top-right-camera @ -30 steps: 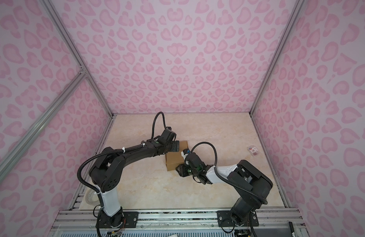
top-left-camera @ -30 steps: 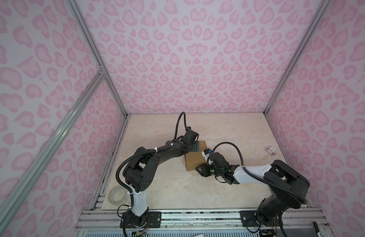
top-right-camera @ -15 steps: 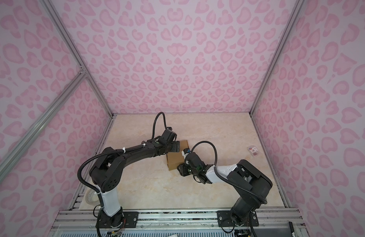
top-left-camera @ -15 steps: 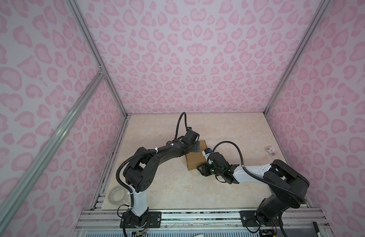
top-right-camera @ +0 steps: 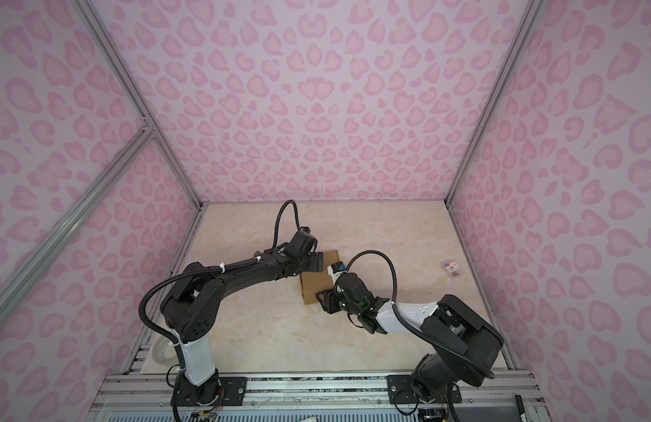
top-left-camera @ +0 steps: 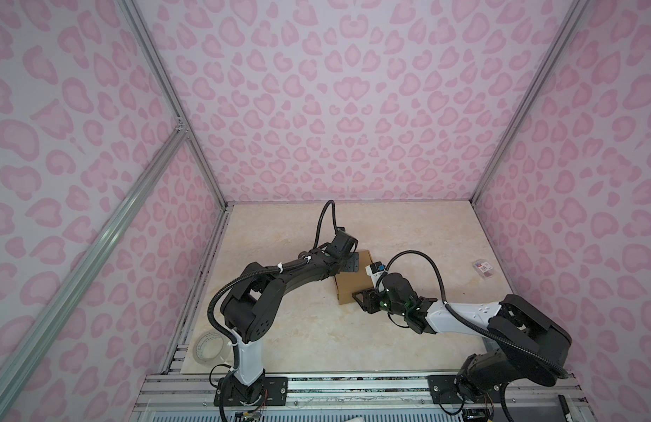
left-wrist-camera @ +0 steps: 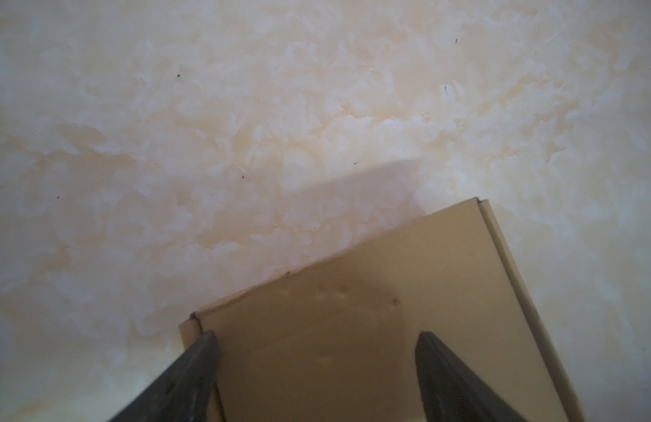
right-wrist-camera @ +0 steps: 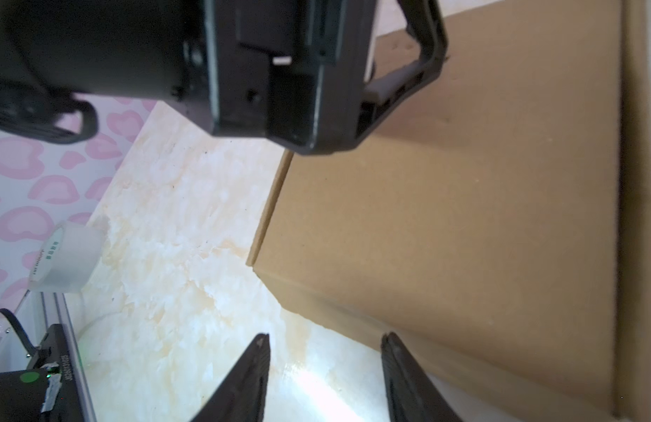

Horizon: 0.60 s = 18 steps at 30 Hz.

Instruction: Fold the paper box

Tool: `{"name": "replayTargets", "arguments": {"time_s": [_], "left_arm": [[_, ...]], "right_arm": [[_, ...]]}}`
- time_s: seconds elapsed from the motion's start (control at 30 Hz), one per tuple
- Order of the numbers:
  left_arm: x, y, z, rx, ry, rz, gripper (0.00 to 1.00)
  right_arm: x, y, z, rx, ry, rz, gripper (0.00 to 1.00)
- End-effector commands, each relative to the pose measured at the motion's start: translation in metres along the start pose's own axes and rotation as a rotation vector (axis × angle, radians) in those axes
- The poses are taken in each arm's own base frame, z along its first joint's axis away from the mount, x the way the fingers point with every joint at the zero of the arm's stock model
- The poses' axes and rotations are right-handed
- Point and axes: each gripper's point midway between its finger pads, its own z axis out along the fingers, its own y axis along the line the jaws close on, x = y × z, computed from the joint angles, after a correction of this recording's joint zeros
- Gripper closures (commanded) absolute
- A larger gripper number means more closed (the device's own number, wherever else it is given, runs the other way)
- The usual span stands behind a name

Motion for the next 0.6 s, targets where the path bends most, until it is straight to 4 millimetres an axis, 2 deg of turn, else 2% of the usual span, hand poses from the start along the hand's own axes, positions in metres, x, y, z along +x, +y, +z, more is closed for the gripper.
{"name": "replayTargets", "arguments": {"time_s": [0.0,0.2,0.33,0.57], "left_arm": [[0.057,0.001,0.002,0.028,0.236,-0.01,0.13],[0.057,0.0,0.002,0.033,0.239,-0.01,0.13],[0.056,-0.001,0.003,0.037,0.239,-0.011,0.13],[0.058,-0.003,0.004,0.045,0.246,-0.012,0.13]], "right_arm": [[0.004,-0.003,-0.008,0.009,0.001,0.011,0.48],[0.02,-0.024,-0.028,0.101,0.048,0.03,0.48],[0.02,-0.036,-0.038,0.117,0.035,0.054,0.48],[0.012,-0.041,-0.032,0.081,0.026,0.086,0.48]]}}
